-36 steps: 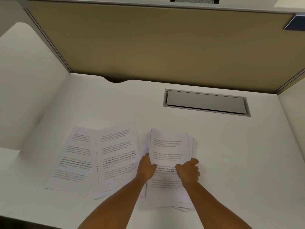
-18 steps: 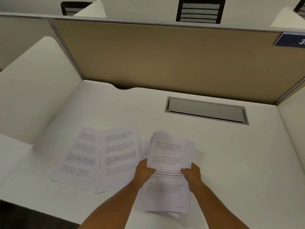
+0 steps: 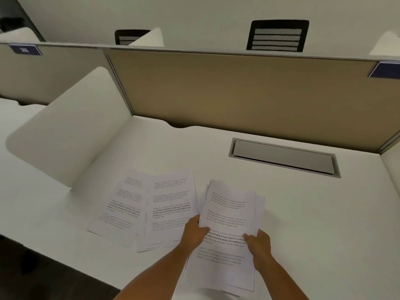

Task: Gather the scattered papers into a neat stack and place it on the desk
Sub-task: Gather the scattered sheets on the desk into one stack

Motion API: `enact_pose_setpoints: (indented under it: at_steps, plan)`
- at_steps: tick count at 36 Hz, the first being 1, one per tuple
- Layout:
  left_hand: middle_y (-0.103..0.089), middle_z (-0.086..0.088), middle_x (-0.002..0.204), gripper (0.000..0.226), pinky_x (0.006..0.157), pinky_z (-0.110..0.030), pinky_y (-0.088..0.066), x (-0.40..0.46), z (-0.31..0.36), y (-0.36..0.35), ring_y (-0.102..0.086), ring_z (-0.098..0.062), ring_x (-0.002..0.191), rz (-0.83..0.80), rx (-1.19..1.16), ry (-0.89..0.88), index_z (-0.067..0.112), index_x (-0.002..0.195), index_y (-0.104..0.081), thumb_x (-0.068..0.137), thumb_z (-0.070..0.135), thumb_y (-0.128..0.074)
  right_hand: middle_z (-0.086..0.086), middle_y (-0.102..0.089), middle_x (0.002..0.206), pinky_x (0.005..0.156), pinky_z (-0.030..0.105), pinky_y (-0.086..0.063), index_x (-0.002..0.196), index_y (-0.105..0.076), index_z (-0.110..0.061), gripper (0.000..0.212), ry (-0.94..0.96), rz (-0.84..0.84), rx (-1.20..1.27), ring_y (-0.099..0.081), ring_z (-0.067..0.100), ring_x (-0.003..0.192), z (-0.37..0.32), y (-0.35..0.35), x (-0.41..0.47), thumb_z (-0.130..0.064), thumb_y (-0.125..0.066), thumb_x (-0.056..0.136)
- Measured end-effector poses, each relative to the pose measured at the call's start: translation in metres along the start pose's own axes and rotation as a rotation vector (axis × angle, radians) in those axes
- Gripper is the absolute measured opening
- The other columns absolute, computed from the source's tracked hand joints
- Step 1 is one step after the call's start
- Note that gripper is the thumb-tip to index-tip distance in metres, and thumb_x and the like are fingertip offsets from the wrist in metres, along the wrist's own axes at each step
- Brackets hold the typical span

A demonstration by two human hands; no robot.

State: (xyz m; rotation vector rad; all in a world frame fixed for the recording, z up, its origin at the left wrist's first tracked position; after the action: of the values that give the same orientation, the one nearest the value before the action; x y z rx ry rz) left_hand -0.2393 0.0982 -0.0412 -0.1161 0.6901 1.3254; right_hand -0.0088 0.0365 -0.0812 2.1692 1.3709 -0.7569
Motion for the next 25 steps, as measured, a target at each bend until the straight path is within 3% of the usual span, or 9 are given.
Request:
enact_pose_setpoints:
  at_steps: [7, 10, 13, 16, 19, 25]
  plan:
    - [-0.064, -0.004, 0.131, 0.041, 0.084, -0.016, -0.049, 0.038, 0.011, -0.003, -0.061, -0.012, 0.107, -0.132, 0.222, -0.067, 0.013, 0.132, -0.056, 0.091, 0.010, -0.059, 0.006, -0.066, 0.095, 0.083, 0.031, -0.050, 0.122, -0.063, -0.003, 0.031, -0.015, 0.142, -0.068, -0.062, 0.021, 0.084, -0.005, -0.007, 0.003, 0.003, -0.060, 0.092]
    - [-0.063, -0.007, 0.131, 0.036, 0.097, -0.027, -0.052, 0.056, 0.012, -0.009, -0.061, -0.018, 0.114, -0.169, 0.325, -0.097, 0.010, 0.130, -0.057, 0.094, 0.012, -0.055, 0.015, -0.067, 0.116, 0.091, 0.033, -0.050, 0.132, -0.058, 0.000, 0.039, -0.035, 0.215, -0.114, -0.063, 0.030, 0.099, -0.004, -0.009, 0.005, 0.002, -0.058, 0.093]
    - [-0.050, -0.007, 0.143, 0.044, 0.109, -0.037, -0.045, 0.070, 0.010, -0.016, -0.051, -0.020, 0.128, -0.205, 0.474, -0.140, 0.009, 0.139, -0.047, 0.096, 0.017, -0.052, 0.020, -0.060, 0.135, 0.106, 0.043, -0.048, 0.141, -0.049, 0.000, 0.047, -0.077, 0.275, -0.168, -0.059, 0.036, 0.119, 0.001, -0.012, 0.008, 0.000, -0.055, 0.094]
    - [-0.030, -0.007, 0.158, 0.059, 0.116, -0.038, -0.037, 0.083, 0.010, -0.019, -0.037, -0.022, 0.142, -0.210, 0.546, -0.182, 0.009, 0.150, -0.035, 0.095, 0.018, -0.055, 0.021, -0.064, 0.127, 0.103, 0.049, -0.050, 0.128, -0.059, 0.000, 0.036, -0.097, 0.358, -0.261, -0.062, 0.037, 0.112, 0.003, -0.015, 0.010, -0.004, -0.054, 0.092]
    - [-0.026, -0.010, 0.159, 0.068, 0.117, -0.036, -0.035, 0.097, 0.006, -0.014, -0.033, -0.024, 0.144, -0.164, 0.501, -0.142, 0.006, 0.152, -0.026, 0.093, 0.014, -0.059, 0.021, -0.062, 0.129, 0.105, 0.049, -0.045, 0.125, -0.060, 0.002, 0.036, -0.136, 0.427, -0.429, -0.058, 0.036, 0.118, 0.002, -0.018, 0.014, -0.010, -0.056, 0.091]
    - [-0.009, -0.010, 0.161, 0.045, 0.115, -0.039, -0.034, 0.124, 0.001, -0.003, -0.022, -0.034, 0.143, -0.121, 0.555, -0.132, 0.006, 0.136, -0.047, 0.094, 0.017, -0.056, 0.021, -0.047, 0.140, 0.111, 0.044, -0.034, 0.133, -0.052, -0.005, 0.042, -0.192, 0.437, -0.623, -0.040, 0.033, 0.133, -0.008, -0.034, 0.019, -0.020, -0.059, 0.094]
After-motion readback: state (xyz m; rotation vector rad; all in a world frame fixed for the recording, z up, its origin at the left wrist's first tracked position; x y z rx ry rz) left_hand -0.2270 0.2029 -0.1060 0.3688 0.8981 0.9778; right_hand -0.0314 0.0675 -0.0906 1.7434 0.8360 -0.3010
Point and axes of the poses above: each hand's wrist, its own x-axis towards the middle knuckle, its own y-axis out of the back of the hand, z = x × y, the point moved 10 cm from there along x, towards the middle knuckle
